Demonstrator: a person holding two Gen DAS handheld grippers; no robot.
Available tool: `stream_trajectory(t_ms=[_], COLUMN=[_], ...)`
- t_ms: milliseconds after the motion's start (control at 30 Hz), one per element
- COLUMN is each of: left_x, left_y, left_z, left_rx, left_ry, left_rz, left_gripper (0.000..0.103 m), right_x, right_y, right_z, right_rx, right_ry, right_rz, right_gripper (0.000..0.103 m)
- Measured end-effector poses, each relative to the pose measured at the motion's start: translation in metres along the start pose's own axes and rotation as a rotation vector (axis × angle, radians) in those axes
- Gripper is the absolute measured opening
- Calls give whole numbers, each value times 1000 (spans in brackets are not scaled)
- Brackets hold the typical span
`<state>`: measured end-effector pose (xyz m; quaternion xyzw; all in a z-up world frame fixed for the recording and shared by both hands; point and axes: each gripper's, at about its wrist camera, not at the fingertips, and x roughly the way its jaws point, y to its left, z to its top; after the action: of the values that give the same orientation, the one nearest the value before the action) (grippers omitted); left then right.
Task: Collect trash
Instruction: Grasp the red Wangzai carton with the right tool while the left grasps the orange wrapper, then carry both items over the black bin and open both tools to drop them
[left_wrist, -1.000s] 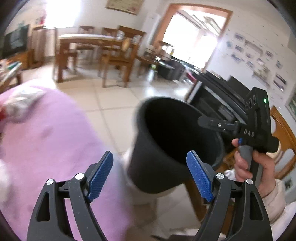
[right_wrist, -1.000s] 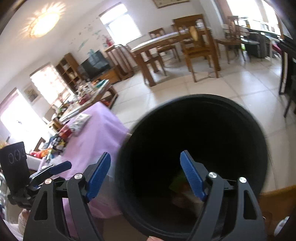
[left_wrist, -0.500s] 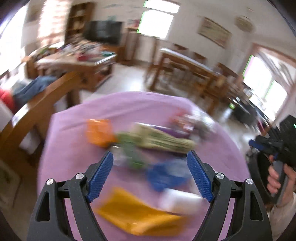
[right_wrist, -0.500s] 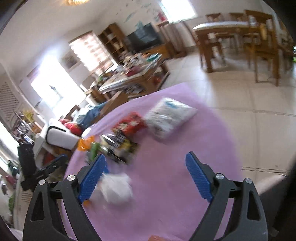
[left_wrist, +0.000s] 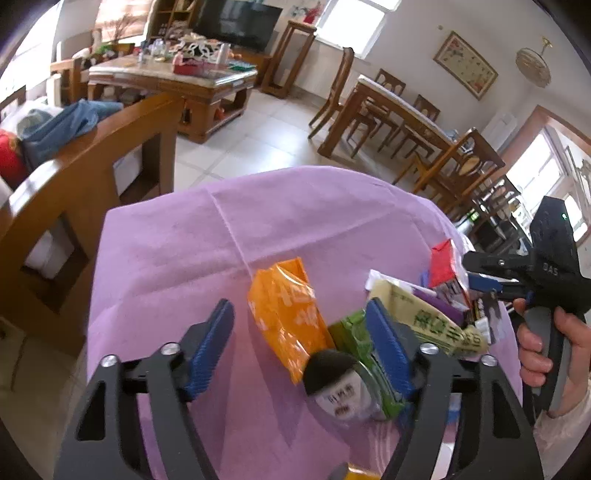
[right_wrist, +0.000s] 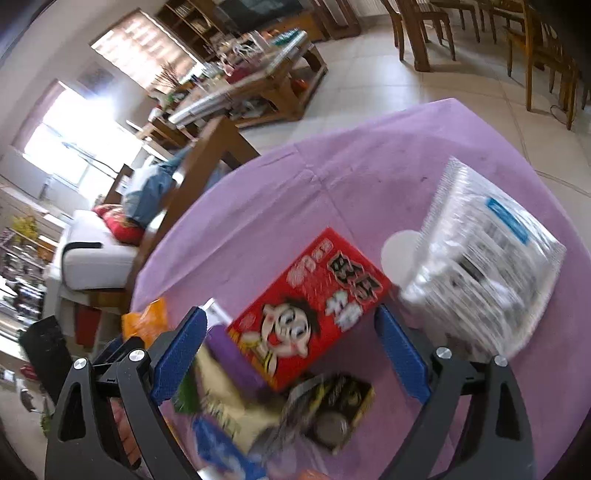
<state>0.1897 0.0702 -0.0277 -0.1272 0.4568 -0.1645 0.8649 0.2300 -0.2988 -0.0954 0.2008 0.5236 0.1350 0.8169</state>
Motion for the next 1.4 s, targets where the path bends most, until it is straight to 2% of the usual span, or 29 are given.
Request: stream_trajectory(t_ms=[100,167,233,300,333,433,533,633,767,867,1000,1200,1400], left_x=[11,14,16,17,18,16,6,-11,-44,-70,-86,-87,-62], left_y=[3,8,12,12,14,16,17,20,2,-26,-63,-147,-246], left_z=[2,1,3,2,2,3,-2,-4,-7,-12,-17,-43,-76], left_rx=[-11,7,15,24,26,27,14,10,37,70,118,220,345], left_ry=[20,10,5,-1,-2,-21,-51,-91,-145,-184,-199,-170,-104], left_rz=[-13,10,11,16,18,36,23,-2,-44,-85,-152,-262,-369], left_gripper=[51,42,38,37,33,31,30,30,30,30,30,30,30], right_x=[15,20,21,23,22,21,9,-15,-56,-93,-142,-212,-261], right_y=[6,9,14,18,18,16,16,18,25,23,5,-51,-120], right_z=[2,1,1,1,1,1,-3,-7,-19,-35,-63,-108,-147], right_rx=[-16,-40,-80,-102,-107,-113,-113,-122,-151,-175,-181,-149,-65], right_ry=[20,17,6,2,3,-4,-50,-129,-234,-310,-392,-514,-608], right_rz=[-35,-58,-100,-122,-119,-110,-85,-28,44,86,107,44,-14], right_gripper=[90,88,67,54,50,49,49,49,49,49,49,49,49])
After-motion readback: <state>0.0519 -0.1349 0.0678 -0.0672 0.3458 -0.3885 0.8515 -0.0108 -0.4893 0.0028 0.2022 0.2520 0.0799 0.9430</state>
